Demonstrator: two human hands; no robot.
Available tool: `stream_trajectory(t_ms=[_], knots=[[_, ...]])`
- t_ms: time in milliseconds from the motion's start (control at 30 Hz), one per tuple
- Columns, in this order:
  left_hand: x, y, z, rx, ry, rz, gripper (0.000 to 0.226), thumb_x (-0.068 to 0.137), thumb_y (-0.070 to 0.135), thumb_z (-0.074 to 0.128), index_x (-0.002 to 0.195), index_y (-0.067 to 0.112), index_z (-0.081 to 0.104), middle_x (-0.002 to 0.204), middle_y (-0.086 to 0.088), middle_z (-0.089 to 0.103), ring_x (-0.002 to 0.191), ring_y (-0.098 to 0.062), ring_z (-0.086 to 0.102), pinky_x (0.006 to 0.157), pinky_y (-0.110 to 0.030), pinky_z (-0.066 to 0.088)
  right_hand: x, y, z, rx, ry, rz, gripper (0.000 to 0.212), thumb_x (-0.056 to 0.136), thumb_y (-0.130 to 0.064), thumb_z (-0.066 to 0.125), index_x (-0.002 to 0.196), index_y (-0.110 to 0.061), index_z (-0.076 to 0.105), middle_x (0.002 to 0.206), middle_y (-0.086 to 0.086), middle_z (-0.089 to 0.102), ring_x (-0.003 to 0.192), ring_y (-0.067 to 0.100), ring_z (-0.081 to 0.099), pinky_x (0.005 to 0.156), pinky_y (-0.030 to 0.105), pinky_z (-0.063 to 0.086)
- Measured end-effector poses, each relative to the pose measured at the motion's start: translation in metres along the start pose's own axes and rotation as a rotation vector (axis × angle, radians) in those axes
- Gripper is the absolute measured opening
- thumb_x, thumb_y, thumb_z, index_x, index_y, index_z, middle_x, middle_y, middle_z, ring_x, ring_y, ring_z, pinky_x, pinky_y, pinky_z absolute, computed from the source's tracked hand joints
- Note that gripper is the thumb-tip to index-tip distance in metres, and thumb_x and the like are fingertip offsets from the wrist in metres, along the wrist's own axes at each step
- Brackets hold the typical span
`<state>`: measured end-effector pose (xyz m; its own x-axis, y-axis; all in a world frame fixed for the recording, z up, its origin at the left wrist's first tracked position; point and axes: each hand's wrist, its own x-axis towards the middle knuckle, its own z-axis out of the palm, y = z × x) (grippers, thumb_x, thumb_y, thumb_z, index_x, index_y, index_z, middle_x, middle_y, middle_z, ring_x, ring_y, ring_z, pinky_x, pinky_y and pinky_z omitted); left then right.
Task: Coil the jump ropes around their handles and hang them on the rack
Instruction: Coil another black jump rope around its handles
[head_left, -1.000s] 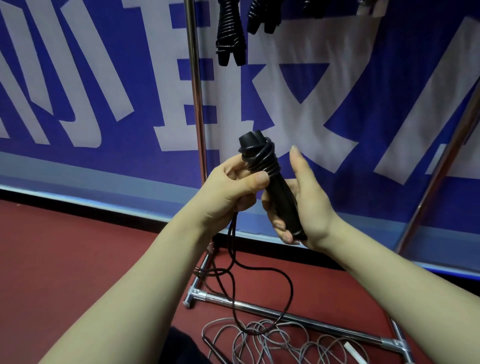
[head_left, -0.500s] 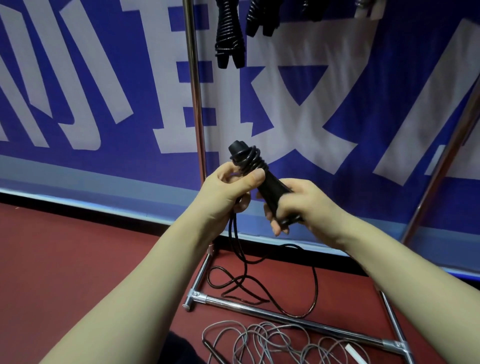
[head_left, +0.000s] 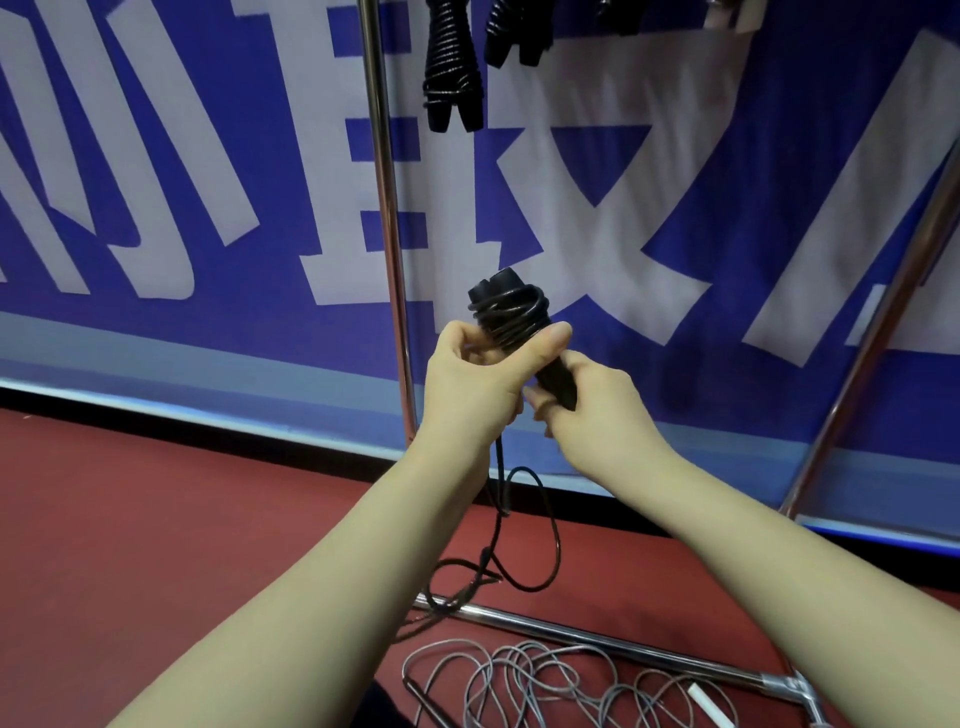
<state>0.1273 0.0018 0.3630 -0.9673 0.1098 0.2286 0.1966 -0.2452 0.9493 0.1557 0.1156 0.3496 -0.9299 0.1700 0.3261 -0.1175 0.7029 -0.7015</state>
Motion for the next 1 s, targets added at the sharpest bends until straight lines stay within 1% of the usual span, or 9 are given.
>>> stream_trajectory(t_ms=[100,167,333,400,467,567,633,867,1000], knots=[[-0.002,0.0,0.005,-0.007,0.039,0.003,0.042,0.072,0.03,0.085,0.083,0.018,0.047,0.048,0.018,0.05,0.041,0.001,0.044,0.045,-0.014,0.036,-0.002,-0.003,-0.002,-0.063,0.044,-0.047,0.028,0.092,-0.033,0.064,0.11,-0.02,0.046,0.085,0.004,0.066,0.08,0.028,0.062,0.072,0.042,0.053],[-0.003,0.001,0.005,0.015,0.065,-0.016,0.045,0.072,0.032,0.085,0.082,0.018,0.044,0.045,0.019,0.049,0.039,0.001,0.045,0.045,-0.013,0.035,-0.004,-0.004,-0.003,-0.074,-0.02,-0.063,0.031,0.093,-0.034,0.062,0.11,-0.025,0.038,0.08,0.004,0.064,0.075,0.03,0.063,0.067,0.044,0.055],[-0.003,0.004,-0.001,0.189,0.084,-0.016,0.052,0.067,0.044,0.086,0.081,0.02,0.042,0.058,0.015,0.048,0.041,0.005,0.047,0.056,-0.021,0.038,-0.004,-0.006,-0.007,0.164,-0.276,-0.005,0.024,0.099,-0.027,0.056,0.119,-0.017,0.048,0.073,0.009,0.067,0.055,0.025,0.066,0.059,0.044,0.06],[-0.002,0.006,-0.003,0.245,0.054,-0.006,0.049,0.068,0.045,0.084,0.081,0.02,0.044,0.059,0.015,0.048,0.043,0.007,0.047,0.057,-0.019,0.037,-0.004,-0.007,-0.01,0.238,-0.32,0.005,0.019,0.099,-0.024,0.057,0.114,-0.014,0.05,0.065,0.009,0.065,0.053,0.026,0.066,0.06,0.046,0.06],[-0.003,0.008,-0.005,0.273,0.018,0.005,0.047,0.07,0.045,0.082,0.083,0.02,0.045,0.053,0.017,0.051,0.044,0.008,0.049,0.053,-0.014,0.037,-0.004,-0.008,-0.012,0.282,-0.342,0.02,0.014,0.098,-0.02,0.057,0.108,-0.012,0.05,0.057,0.008,0.062,0.05,0.03,0.064,0.052,0.043,0.058],[-0.005,0.01,-0.004,0.282,-0.007,0.022,0.045,0.074,0.043,0.081,0.082,0.018,0.044,0.046,0.021,0.051,0.043,0.008,0.048,0.043,-0.008,0.035,-0.005,-0.01,-0.013,0.319,-0.364,0.057,0.012,0.098,-0.015,0.056,0.108,-0.013,0.049,0.051,0.007,0.058,0.043,0.026,0.058,0.04,0.031,0.049],[-0.006,0.011,-0.002,0.278,0.013,0.03,0.046,0.073,0.043,0.081,0.081,0.017,0.044,0.054,0.016,0.05,0.044,0.009,0.048,0.043,-0.007,0.035,-0.005,-0.011,-0.015,0.362,-0.37,0.075,0.015,0.098,-0.012,0.054,0.111,-0.013,0.049,0.049,0.006,0.057,0.037,0.021,0.051,0.036,0.026,0.041],[-0.01,0.011,0.002,0.28,0.042,0.027,0.046,0.072,0.044,0.082,0.083,0.019,0.045,0.066,0.011,0.047,0.045,0.01,0.048,0.045,-0.007,0.036,-0.003,-0.015,-0.016,0.32,-0.346,0.108,0.011,0.095,-0.009,0.053,0.104,-0.014,0.052,0.046,0.002,0.053,0.034,0.015,0.038,0.035,0.02,0.031],[-0.013,0.007,0.007,0.315,0.059,0.049,0.048,0.07,0.044,0.084,0.083,0.018,0.046,0.063,0.012,0.049,0.046,0.008,0.049,0.046,-0.008,0.038,-0.007,-0.017,-0.014,0.29,-0.265,0.134,0.01,0.087,-0.006,0.053,0.082,-0.013,0.055,0.043,0.005,0.05,0.034,0.019,0.038,0.036,0.02,0.03]])
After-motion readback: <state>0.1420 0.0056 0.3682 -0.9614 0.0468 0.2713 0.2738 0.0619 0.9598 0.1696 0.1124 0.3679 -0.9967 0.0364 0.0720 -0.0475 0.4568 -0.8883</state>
